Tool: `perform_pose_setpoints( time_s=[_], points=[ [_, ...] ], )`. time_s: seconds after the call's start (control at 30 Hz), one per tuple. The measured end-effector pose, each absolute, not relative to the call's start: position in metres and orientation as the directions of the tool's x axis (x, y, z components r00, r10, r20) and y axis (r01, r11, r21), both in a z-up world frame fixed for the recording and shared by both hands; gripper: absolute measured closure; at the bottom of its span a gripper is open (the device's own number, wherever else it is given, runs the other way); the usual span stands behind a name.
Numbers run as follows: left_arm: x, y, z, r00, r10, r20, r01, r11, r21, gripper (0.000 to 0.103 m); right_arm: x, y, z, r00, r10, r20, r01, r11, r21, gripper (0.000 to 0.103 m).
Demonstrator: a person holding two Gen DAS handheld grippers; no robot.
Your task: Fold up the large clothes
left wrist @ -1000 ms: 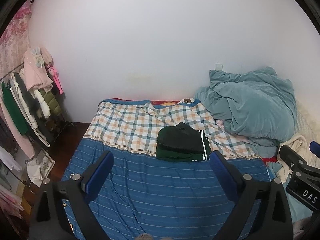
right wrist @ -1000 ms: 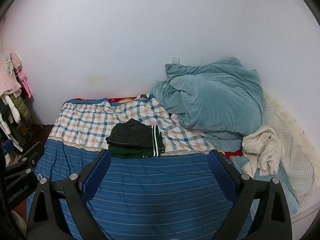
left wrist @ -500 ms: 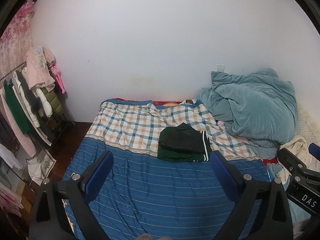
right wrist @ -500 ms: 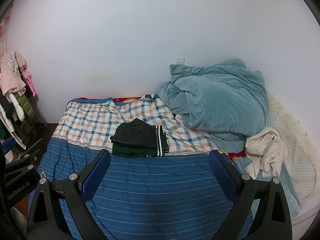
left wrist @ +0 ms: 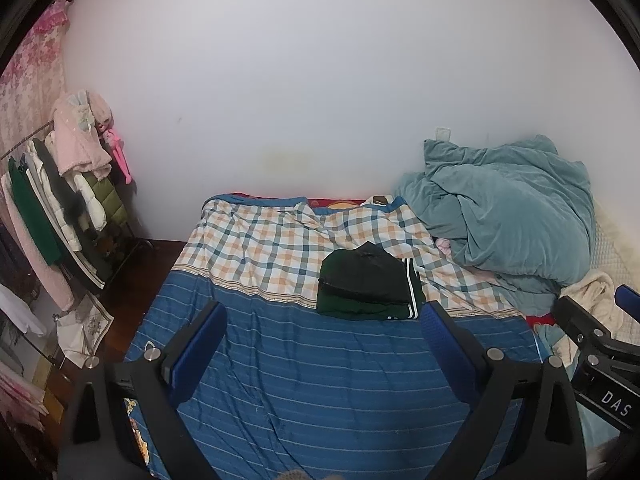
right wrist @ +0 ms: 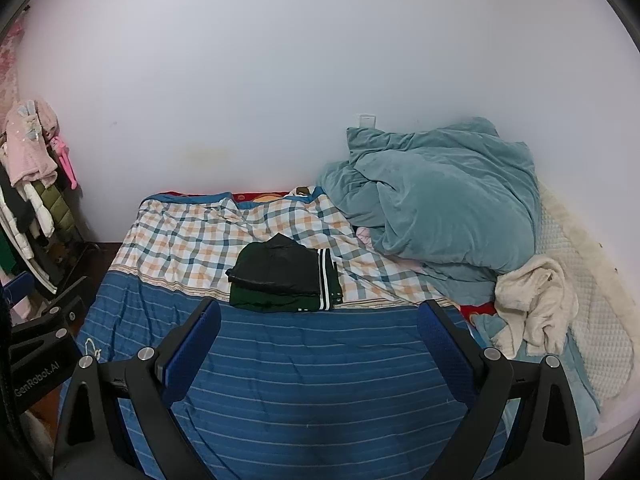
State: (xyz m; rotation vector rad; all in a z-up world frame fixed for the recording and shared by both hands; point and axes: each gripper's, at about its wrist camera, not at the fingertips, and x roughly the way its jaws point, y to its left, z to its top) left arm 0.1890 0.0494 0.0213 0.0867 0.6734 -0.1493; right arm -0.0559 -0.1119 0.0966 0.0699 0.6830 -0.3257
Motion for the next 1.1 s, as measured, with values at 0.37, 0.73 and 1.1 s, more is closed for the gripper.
perform_pose_setpoints(
  time_s=[0.37, 0.73, 1.1],
  points=[
    [0.188, 0.05, 0.022, 0.773, -0.106, -0.626, 0.165, 0.986, 0.037, 0.004, -0.047, -0.105, 0.093, 0.729, -0.263, -0.632, 0.302, 0.952, -0.047, 0.003],
    [0.189, 0.055, 0.03, 0.782, -0.104, -0.614, 0.164, 0.985, 0.042, 0.004, -0.038, -0.1, 0.09, 0.735, -0.254, -0.629, 0.295, 0.955, -0.04, 0.003],
    [0.189, 0.054, 0.029, 0.783, -0.104, -0.613, 0.164, 0.986, 0.043, 0.004, -0.037, -0.101, 0.09, 0.735, -0.253, -0.63, 0.295, 0.955, -0.04, 0.003]
  ],
)
